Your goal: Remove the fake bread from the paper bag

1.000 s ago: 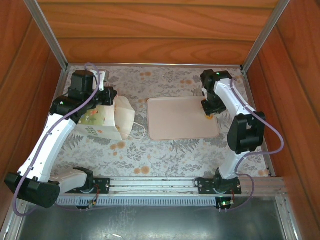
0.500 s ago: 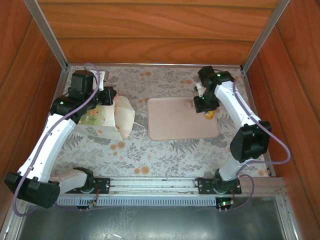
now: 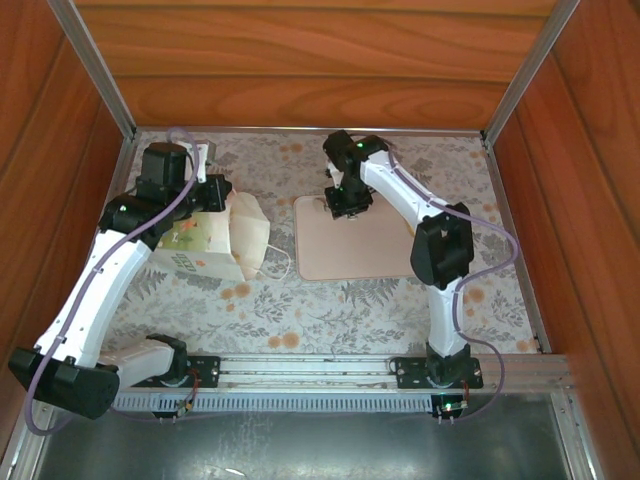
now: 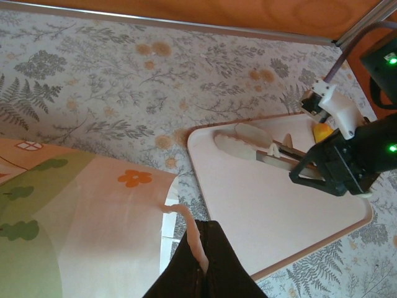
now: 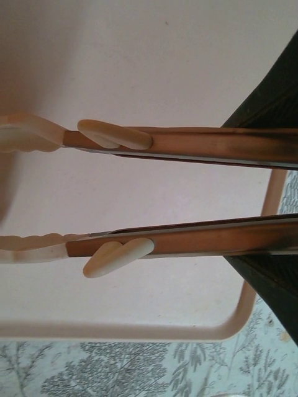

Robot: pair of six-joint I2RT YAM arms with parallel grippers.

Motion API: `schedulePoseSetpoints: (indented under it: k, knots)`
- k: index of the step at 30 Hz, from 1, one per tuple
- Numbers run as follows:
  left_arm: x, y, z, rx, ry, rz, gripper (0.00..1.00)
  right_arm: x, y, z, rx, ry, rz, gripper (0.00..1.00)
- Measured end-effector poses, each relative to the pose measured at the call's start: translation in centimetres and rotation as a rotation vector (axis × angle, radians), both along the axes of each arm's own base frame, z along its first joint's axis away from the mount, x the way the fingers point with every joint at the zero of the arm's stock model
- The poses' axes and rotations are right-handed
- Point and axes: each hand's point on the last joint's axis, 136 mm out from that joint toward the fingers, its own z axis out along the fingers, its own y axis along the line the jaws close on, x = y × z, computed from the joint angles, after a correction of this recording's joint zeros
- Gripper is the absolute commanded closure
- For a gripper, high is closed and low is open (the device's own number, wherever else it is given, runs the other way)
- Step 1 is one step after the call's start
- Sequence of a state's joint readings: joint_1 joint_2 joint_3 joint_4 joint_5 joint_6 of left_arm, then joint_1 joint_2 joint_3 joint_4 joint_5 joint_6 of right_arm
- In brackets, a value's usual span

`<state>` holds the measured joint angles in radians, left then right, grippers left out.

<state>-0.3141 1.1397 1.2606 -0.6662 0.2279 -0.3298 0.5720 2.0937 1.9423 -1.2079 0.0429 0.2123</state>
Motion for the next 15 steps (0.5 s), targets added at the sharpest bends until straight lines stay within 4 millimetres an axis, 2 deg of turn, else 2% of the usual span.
schedulePoseSetpoints:
  k: [15]
  knots:
    - [-0.21, 0.32, 0.5, 0.002, -0.019, 0.012, 1.0, 0.86, 1.05, -0.44, 0.022, -0.003, -0.03, 0.56]
